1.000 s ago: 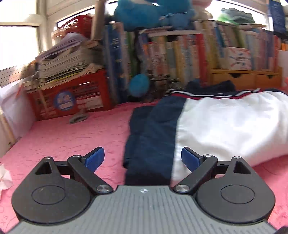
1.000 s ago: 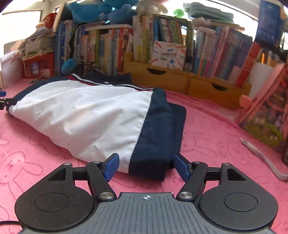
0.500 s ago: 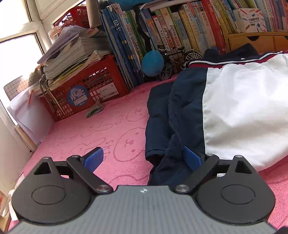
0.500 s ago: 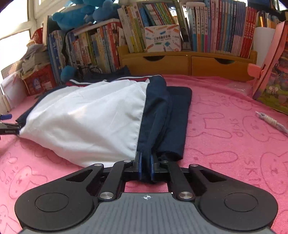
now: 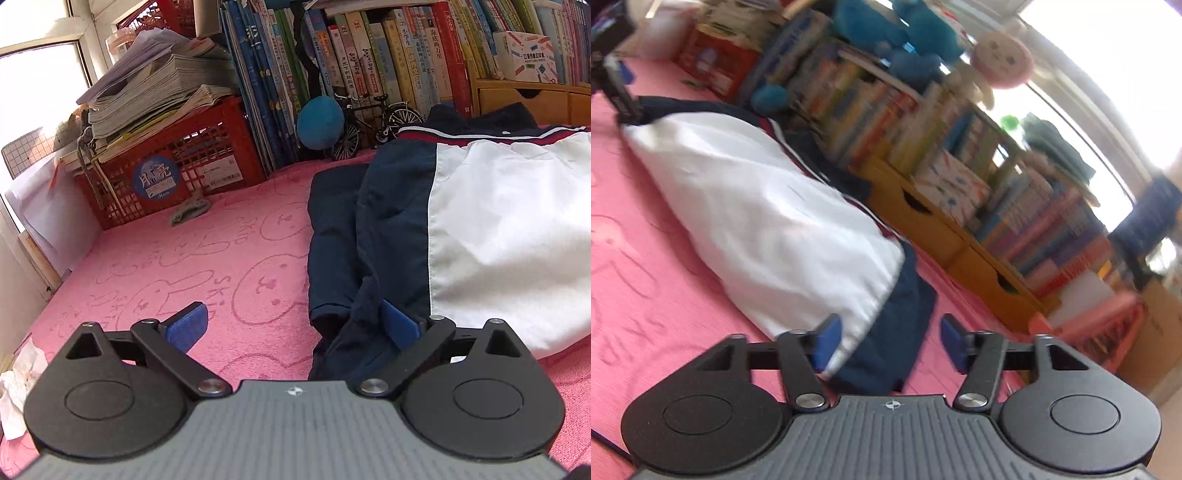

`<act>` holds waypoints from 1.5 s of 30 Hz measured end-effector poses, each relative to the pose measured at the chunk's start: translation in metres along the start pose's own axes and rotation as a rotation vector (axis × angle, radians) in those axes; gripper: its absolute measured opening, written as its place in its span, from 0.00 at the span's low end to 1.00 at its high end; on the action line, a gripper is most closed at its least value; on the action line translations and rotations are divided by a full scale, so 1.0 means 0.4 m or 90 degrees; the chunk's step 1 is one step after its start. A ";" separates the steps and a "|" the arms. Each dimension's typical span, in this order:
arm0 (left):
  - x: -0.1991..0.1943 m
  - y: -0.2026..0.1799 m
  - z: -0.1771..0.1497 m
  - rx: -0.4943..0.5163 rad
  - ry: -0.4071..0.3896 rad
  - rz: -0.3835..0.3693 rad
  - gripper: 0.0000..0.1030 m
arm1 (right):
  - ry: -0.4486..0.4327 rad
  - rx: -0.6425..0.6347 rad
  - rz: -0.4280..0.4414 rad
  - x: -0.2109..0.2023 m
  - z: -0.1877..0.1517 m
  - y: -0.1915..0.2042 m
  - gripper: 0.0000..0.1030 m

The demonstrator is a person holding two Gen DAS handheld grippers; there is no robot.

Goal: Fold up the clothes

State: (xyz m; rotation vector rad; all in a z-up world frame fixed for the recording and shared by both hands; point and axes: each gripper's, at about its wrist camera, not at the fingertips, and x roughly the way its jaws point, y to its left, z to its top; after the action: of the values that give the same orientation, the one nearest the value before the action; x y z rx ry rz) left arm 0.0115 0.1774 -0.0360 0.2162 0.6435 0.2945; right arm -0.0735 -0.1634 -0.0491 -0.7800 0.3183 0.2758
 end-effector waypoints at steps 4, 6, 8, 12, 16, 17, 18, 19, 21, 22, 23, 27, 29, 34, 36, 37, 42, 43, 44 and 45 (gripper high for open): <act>0.002 0.008 0.000 -0.012 0.004 -0.009 0.98 | -0.064 -0.110 0.079 -0.017 0.111 0.188 0.65; 0.003 0.010 0.001 -0.015 0.006 -0.010 0.99 | -0.074 -0.140 0.107 0.005 0.155 0.258 0.63; 0.003 0.009 0.001 -0.015 0.006 -0.008 1.00 | -0.079 -0.169 0.102 0.031 0.185 0.305 0.48; 0.002 0.006 0.003 -0.013 0.006 -0.006 1.00 | -0.083 -0.232 0.079 0.051 0.187 0.308 0.42; 0.006 0.019 0.003 -0.030 0.012 -0.022 1.00 | -0.072 -0.342 -0.004 0.053 0.109 0.303 0.24; 0.009 0.025 0.004 -0.038 0.015 -0.028 1.00 | -0.053 -0.353 -0.020 0.062 0.082 0.287 0.20; 0.010 0.029 0.004 -0.044 0.017 -0.034 1.00 | -0.031 -0.353 -0.030 0.071 0.057 0.264 0.15; 0.012 0.032 0.004 -0.049 0.019 -0.038 1.00 | -0.006 -0.343 -0.035 0.079 0.034 0.234 0.12; 0.014 0.037 0.004 -0.057 0.022 -0.046 1.00 | 0.032 -0.342 -0.053 0.093 -0.009 0.187 0.12; 0.015 0.038 0.004 -0.059 0.023 -0.047 1.00 | 0.052 -0.344 -0.065 0.101 -0.033 0.166 0.12; 0.015 0.038 0.004 -0.061 0.023 -0.049 1.00 | 0.072 -0.343 -0.074 0.108 -0.056 0.146 0.12; 0.013 0.041 0.003 -0.069 0.022 -0.055 1.00 | 0.111 -0.297 -0.072 0.111 -0.106 0.090 0.10; 0.002 0.045 0.000 -0.071 0.012 -0.053 0.99 | 0.103 -0.301 -0.075 0.097 -0.106 0.093 0.12; -0.171 0.027 -0.033 0.038 -0.173 -0.055 0.95 | 0.038 -0.262 -0.026 0.006 -0.070 0.096 0.55; -0.232 -0.014 -0.041 0.128 -0.228 -0.105 0.96 | -0.002 -0.265 0.007 -0.020 -0.036 0.120 0.65; -0.255 -0.045 -0.041 0.176 -0.241 -0.138 0.96 | -0.024 -0.280 0.012 -0.024 -0.017 0.145 0.65; -0.294 -0.216 -0.052 0.377 -0.271 -0.244 0.97 | -0.094 -0.314 0.017 0.026 0.087 0.232 0.63; -0.293 -0.249 -0.058 0.414 -0.279 -0.254 0.97 | -0.095 -0.316 0.019 0.044 0.102 0.238 0.58; -0.286 -0.277 -0.063 0.443 -0.285 -0.258 0.97 | -0.094 -0.319 0.020 0.059 0.113 0.242 0.43; -0.275 -0.305 -0.068 0.470 -0.287 -0.261 0.97 | -0.094 -0.317 0.021 0.070 0.124 0.243 0.30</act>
State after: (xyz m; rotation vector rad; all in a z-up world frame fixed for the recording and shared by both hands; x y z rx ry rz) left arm -0.0643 0.0292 -0.0310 0.8198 0.3097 -0.3969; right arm -0.0737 -0.0580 -0.0889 -1.2376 0.1208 0.4506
